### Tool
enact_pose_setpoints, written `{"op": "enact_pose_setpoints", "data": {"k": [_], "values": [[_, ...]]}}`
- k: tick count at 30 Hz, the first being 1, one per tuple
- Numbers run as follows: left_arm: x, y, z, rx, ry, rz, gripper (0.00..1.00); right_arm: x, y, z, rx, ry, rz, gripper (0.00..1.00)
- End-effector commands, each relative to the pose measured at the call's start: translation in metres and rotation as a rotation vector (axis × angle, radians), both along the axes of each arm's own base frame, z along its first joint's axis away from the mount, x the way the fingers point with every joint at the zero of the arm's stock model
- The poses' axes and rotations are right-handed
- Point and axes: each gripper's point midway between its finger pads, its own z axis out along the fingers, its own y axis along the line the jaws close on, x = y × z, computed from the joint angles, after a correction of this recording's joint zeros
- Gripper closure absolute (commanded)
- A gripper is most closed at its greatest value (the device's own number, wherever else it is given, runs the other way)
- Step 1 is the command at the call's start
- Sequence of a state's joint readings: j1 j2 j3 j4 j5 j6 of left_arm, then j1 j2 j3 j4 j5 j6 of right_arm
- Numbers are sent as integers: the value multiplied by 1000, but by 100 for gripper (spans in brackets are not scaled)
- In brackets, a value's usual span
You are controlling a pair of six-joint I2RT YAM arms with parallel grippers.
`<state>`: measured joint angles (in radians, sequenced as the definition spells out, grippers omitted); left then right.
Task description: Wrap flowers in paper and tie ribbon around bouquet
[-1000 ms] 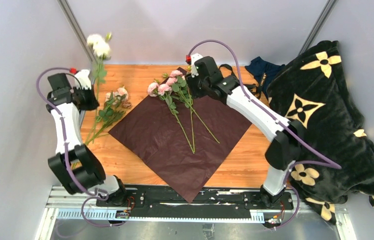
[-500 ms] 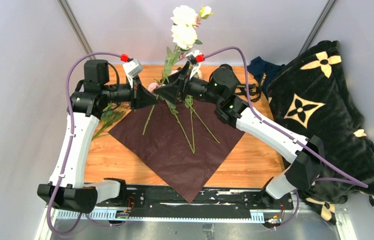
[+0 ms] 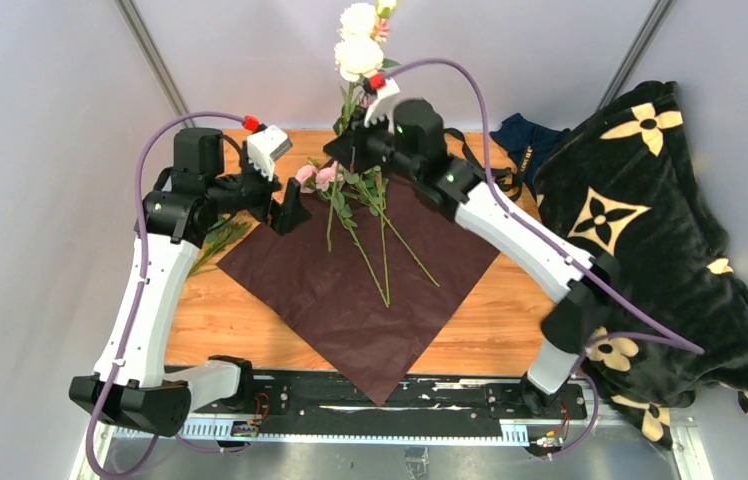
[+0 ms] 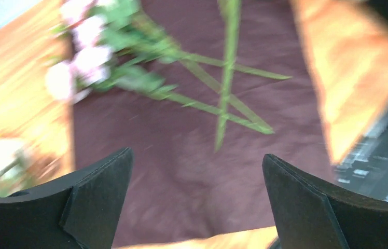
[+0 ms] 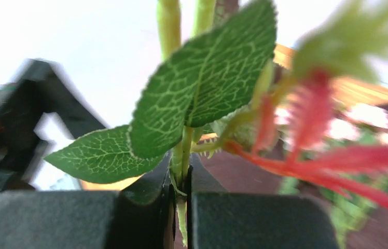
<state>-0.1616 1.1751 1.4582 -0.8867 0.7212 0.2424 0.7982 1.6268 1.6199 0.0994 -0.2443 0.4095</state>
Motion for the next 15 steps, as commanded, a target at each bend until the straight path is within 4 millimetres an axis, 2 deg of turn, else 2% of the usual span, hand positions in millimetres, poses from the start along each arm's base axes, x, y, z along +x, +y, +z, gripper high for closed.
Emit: {"op": "enact_pose_setpoints", "data": {"k": [1, 4, 5, 8, 10, 13, 14, 15], "values": [[39, 112, -50, 490, -38, 448, 0, 48, -52, -97, -558, 157, -207, 100], [47, 173, -87, 659, 38, 570, 0, 60, -57, -152, -789, 256, -161, 100], [46, 203, -100, 689, 92, 637, 0, 65, -57, -169, -837, 292, -151, 100], [43, 256, -135, 751, 226, 730, 0, 84, -48, -207, -895, 339, -143, 100], [38, 284, -155, 769, 293, 776, 0, 104, -46, -233, -930, 335, -193, 100], [30, 312, -186, 777, 394, 803, 0, 124, -43, -259, -918, 343, -236, 91], [27, 320, -195, 786, 426, 809, 0, 130, -44, -265, -913, 343, -251, 84], [24, 328, -205, 800, 454, 818, 0, 133, -46, -271, -914, 351, -265, 73]]}}
